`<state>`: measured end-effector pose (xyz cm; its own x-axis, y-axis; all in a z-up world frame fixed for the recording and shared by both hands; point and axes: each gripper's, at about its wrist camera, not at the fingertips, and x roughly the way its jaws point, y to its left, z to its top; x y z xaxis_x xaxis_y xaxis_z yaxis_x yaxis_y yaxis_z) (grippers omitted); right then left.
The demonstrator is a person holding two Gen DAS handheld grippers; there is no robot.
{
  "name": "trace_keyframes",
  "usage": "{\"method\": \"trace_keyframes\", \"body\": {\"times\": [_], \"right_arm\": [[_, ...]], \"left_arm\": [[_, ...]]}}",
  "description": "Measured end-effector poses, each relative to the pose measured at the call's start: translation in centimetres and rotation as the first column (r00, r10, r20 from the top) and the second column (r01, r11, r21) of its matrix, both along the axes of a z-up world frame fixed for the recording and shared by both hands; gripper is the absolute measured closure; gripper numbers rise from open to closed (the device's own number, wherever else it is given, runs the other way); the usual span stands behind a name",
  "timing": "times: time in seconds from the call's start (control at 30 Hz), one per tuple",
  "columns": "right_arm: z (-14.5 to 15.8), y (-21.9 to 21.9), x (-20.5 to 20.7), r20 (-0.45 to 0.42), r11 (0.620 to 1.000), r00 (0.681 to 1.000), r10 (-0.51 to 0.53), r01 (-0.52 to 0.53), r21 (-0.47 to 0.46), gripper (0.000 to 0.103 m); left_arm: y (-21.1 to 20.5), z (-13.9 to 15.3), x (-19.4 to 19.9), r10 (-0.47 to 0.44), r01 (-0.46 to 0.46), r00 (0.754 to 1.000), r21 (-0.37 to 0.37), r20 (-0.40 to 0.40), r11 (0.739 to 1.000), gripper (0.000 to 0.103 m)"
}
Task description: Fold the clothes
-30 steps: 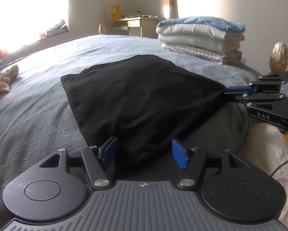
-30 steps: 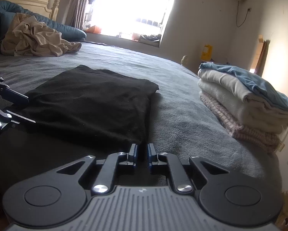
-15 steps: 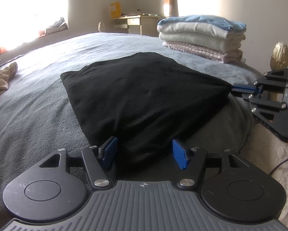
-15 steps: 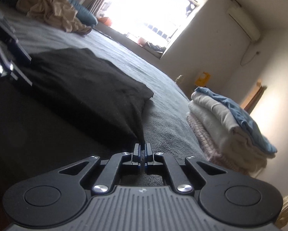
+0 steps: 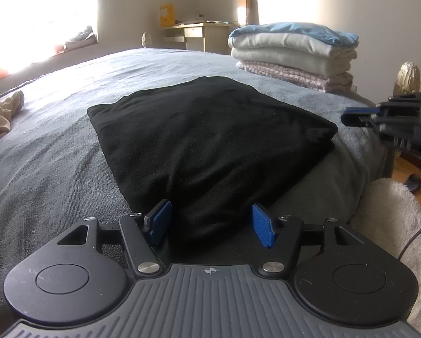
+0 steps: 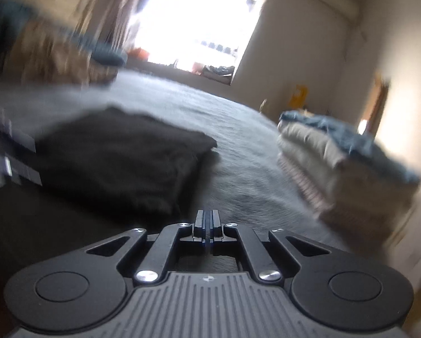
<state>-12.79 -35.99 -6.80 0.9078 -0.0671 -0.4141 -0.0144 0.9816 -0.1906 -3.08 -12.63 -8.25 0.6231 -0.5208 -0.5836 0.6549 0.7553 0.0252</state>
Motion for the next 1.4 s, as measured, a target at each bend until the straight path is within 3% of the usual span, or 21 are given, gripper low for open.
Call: {"method": "trace_keyframes", "body": {"times": [0.07,0.1,0.17,0.23,0.27,0.3,0.33,0.4,0.47,0.53,0.57,0.63,0.67,0.7,0.77,0.8,1.17,1.2,1.27,1.4], "right_arm": [[0.5,-1.5,0.4,-0.003,0.982,1.000,-0.001,0.002,0.187,0.080],[0.5,-2.1,0.7,-0.005,0.965,1.000,-0.004,0.005,0.263,0.077],[0.0,-2.6,1.4,-0.031,0.945,0.999,0.007,0.004,0.326,0.075],[-0.5,-3.1,2.0,-0.057,0.923,0.998,0.017,0.006,0.385,0.081],[-0.8,-3.3,2.2,-0.066,0.914,0.998,0.012,0.016,0.405,0.098],[-1.1,-3.5,2.3,-0.073,0.902,0.997,0.007,0.025,0.432,0.099],[-1.3,-4.3,2.2,-0.067,0.863,0.998,0.001,0.033,0.505,0.099],[-2.5,-6.8,2.1,-0.070,0.720,0.997,-0.015,0.060,0.691,0.099],[-4.7,-9.4,2.2,-0.109,0.536,0.993,-0.041,0.114,0.837,0.099],[-7.0,-11.3,2.4,-0.145,0.354,0.989,-0.035,0.148,0.924,0.099],[-7.8,-11.8,2.5,-0.153,0.281,0.988,-0.020,0.152,0.948,0.099],[-8.3,-12.5,2.5,-0.155,0.203,0.988,-0.012,0.154,0.967,0.097],[-7.9,-12.6,2.6,-0.144,0.222,0.990,-0.006,0.141,0.965,0.095],[-7.0,-12.4,2.7,-0.137,0.279,0.990,-0.012,0.135,0.951,0.092],[-5.5,-12.1,3.0,-0.121,0.376,0.992,-0.024,0.121,0.919,0.070],[-4.9,-12.0,3.5,-0.113,0.400,0.993,-0.021,0.111,0.910,0.069],[-3.7,-10.5,13.2,-0.145,0.470,0.987,0.066,0.097,0.877,0.071],[-3.8,-10.2,13.8,-0.160,0.487,0.985,0.069,0.107,0.867,0.073],[-3.9,-9.9,14.2,-0.164,0.511,0.984,0.068,0.107,0.853,0.095],[-4.2,-10.4,13.7,-0.126,0.479,0.991,0.054,0.085,0.874,0.097]], "left_arm": [[0.0,0.0,0.0,0.001,-0.001,1.000,-0.005,-0.004,1.000,0.040],[0.1,0.0,0.0,0.002,-0.002,1.000,-0.008,-0.006,1.000,0.040],[0.1,0.0,0.0,0.001,-0.002,1.000,-0.009,-0.005,1.000,0.040],[0.2,0.0,0.0,0.000,0.000,1.000,-0.010,-0.005,1.000,0.040],[0.2,0.0,0.0,-0.001,0.001,1.000,-0.009,-0.004,1.000,0.040],[0.3,-0.1,0.0,-0.002,0.002,1.000,-0.009,-0.004,1.000,0.040],[0.3,-0.1,0.0,-0.003,0.003,1.000,-0.008,-0.003,1.000,0.040],[0.4,-0.1,0.0,-0.005,0.005,1.000,-0.010,-0.004,1.000,0.040],[0.3,-0.1,0.1,-0.006,0.006,1.000,-0.013,-0.007,1.000,0.040],[0.3,-0.1,0.2,-0.007,0.007,1.000,-0.014,-0.008,1.000,0.040],[0.3,-0.1,0.2,-0.009,0.008,1.000,-0.014,-0.009,1.000,0.040],[0.4,-0.1,0.2,-0.010,0.010,1.000,-0.014,-0.009,1.000,0.040],[0.4,-0.1,0.2,-0.011,0.011,1.000,-0.015,-0.009,1.000,0.040],[0.4,-0.1,0.2,-0.012,0.012,1.000,-0.014,-0.008,1.000,0.040],[0.5,-0.1,0.2,-0.016,0.016,1.000,-0.013,-0.007,1.000,0.040],[0.6,-0.1,0.2,-0.018,0.018,1.000,-0.013,-0.007,1.000,0.040],[0.7,-0.2,0.3,-0.029,0.029,1.000,-0.016,-0.009,0.999,0.040],[0.7,-0.2,0.2,-0.030,0.030,1.000,-0.017,-0.008,0.999,0.040],[0.8,-0.3,0.3,-0.033,0.033,0.999,-0.017,-0.006,0.999,0.040],[0.8,-0.4,0.2,-0.043,0.043,0.999,-0.013,0.000,0.999,0.040]]}}
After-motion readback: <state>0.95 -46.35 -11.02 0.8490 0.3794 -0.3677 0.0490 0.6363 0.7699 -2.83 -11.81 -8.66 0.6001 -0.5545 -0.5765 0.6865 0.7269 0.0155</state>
